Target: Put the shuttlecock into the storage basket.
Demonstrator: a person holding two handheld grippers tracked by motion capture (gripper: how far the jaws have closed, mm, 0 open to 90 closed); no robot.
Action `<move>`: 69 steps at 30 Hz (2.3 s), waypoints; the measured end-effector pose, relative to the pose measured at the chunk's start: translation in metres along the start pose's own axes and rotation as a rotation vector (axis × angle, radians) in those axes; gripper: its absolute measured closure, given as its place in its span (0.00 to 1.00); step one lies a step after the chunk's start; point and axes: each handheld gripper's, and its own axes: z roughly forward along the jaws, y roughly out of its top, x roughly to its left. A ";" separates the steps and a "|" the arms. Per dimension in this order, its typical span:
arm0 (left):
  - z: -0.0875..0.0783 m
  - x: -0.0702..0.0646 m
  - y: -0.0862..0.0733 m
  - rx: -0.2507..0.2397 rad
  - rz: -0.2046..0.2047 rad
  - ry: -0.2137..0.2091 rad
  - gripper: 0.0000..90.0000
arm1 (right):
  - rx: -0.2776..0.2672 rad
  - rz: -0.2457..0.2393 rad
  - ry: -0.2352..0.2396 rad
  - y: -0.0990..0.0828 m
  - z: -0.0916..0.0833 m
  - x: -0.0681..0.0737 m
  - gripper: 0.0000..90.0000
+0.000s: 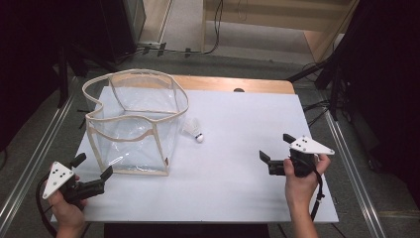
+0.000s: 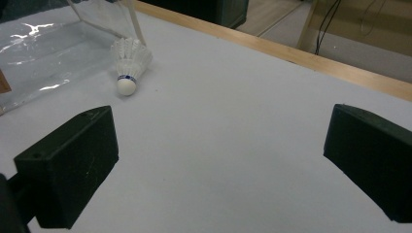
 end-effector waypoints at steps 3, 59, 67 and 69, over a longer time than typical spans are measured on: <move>0.000 0.000 0.000 0.000 0.000 0.001 0.02 | 0.007 -0.011 0.011 0.007 0.004 0.001 0.00; -0.001 0.001 0.000 -0.014 -0.009 -0.004 0.02 | 0.225 -0.099 0.181 0.086 0.123 0.053 0.00; -0.001 0.002 0.000 -0.015 -0.013 -0.003 0.02 | 0.269 -0.090 0.192 0.085 0.141 0.062 0.00; -0.001 0.002 0.001 -0.014 -0.012 -0.002 0.02 | 0.280 -0.079 0.198 0.084 0.145 0.065 0.00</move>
